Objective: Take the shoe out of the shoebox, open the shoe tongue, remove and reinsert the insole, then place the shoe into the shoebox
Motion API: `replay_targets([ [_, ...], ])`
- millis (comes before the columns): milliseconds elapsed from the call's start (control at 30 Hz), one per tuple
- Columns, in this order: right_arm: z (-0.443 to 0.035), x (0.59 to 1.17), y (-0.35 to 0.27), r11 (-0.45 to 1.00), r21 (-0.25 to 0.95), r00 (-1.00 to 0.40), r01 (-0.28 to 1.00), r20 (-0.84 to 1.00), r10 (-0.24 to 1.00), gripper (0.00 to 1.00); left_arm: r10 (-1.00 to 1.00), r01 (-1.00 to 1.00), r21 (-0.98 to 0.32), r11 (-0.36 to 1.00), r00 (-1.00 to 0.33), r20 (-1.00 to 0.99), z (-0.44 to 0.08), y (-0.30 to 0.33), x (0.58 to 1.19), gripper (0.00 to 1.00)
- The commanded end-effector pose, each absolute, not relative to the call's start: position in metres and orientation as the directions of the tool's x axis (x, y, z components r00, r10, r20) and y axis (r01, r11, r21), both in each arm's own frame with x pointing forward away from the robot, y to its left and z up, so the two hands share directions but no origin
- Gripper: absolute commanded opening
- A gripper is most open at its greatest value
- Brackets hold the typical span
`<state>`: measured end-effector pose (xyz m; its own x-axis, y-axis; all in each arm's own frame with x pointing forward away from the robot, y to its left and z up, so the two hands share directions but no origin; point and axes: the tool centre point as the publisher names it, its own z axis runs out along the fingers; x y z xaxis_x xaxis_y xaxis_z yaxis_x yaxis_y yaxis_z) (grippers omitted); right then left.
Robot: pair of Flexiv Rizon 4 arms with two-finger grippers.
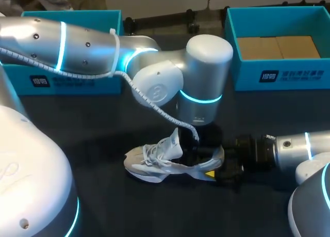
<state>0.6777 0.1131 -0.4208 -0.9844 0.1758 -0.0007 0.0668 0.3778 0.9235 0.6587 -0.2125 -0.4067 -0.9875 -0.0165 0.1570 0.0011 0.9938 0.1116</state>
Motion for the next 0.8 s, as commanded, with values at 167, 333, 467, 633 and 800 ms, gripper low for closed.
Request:
replay_targets([
  [167,-0.420,0.678,0.115,0.379,0.923,-0.984,0.068,0.000,0.176,0.00,-0.051,-0.048,0.082,0.995,-0.998,0.036,-0.430,-0.215,0.659,0.40],
  [333,-0.420,0.678,0.115,0.379,0.923,-0.984,0.068,0.000,0.176,0.00,-0.085,-0.084,0.096,0.992,-0.996,0.001,-0.435,-0.218,0.670,0.36],
  [467,-0.420,0.678,0.115,0.379,0.923,-0.984,0.068,0.000,0.176,0.00,-0.101,-0.102,0.108,0.989,-0.995,-0.014,-0.433,-0.220,0.680,0.37],
  [633,-0.420,0.678,0.115,0.379,0.923,-0.984,0.068,0.000,0.176,0.00,-0.099,-0.098,0.112,0.989,-0.995,0.004,-0.429,-0.219,0.684,0.38],
  [800,-0.420,0.678,0.115,0.379,0.923,-0.984,0.068,0.000,0.176,0.00,-0.087,-0.084,0.128,0.988,-0.996,0.025,-0.428,-0.218,0.684,0.38],
])
